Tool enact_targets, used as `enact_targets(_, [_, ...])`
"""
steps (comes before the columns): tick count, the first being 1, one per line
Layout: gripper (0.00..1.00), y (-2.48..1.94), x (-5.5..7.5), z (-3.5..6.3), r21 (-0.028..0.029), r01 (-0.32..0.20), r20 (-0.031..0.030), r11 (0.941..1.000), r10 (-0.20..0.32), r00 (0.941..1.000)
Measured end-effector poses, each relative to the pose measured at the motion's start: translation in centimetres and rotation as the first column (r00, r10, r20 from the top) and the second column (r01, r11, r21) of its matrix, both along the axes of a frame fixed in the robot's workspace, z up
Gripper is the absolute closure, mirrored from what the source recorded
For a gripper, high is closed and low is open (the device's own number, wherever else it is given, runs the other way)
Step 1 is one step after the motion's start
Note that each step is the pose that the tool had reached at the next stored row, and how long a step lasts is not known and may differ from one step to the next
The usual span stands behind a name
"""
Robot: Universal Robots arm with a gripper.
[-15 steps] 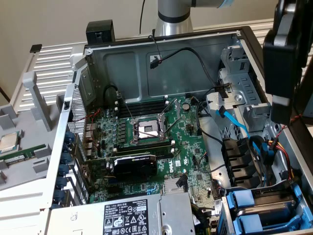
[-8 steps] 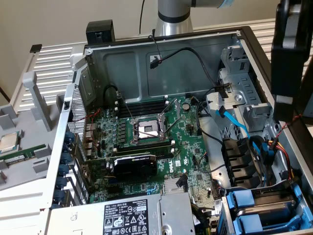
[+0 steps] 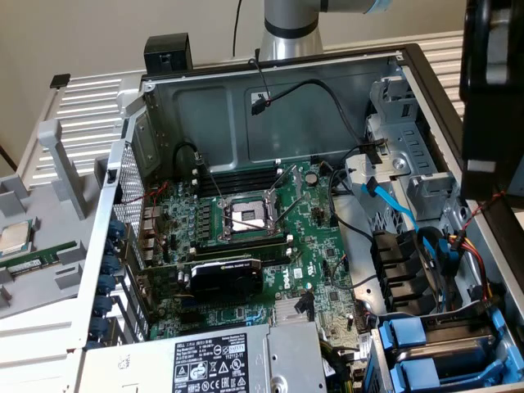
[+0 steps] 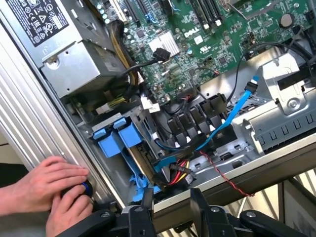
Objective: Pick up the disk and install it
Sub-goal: 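Insert the first disk wire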
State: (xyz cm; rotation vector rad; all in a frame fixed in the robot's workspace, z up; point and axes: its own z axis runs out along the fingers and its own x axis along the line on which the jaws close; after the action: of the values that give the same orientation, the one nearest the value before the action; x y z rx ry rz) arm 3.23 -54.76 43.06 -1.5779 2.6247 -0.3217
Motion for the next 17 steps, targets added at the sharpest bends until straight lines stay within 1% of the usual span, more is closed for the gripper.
enact_targets(1, [0.57,-0.13,-0.1,-0.02,-0.0002,-0.005,-0.0004,1.0,0.005,1.0])
enact_targets(2, [0.57,-0.39,-0.3,-0.04,-0.0002,-0.005,-0.0005,1.0,0.005,1.0])
enact_targets(3, [0.57,-0.75,-0.4,-0.04,-0.0002,-0.005,-0.0004,1.0,0.005,1.0])
enact_targets(6, [0.57,-2.05,-0.6,-0.04,0.0009,-0.005,-0.0004,1.0,0.005,1.0])
enact_targets(8, [0.57,-2.89,-0.7,-0.04,0.0043,-0.005,-0.0004,1.0,0.005,1.0])
enact_targets(13, [0.57,-4.68,-0.9,-0.05,0.0146,-0.005,-0.0004,0.9999,0.005,1.0])
enact_targets(15, [0.57,-5.3,-1.0,-0.05,0.0185,-0.006,-0.0003,0.9998,0.006,1.0])
enact_targets(17, [0.57,-5.71,-1.1,-0.05,0.0201,-0.009,-0.0004,0.9998,0.009,1.0])
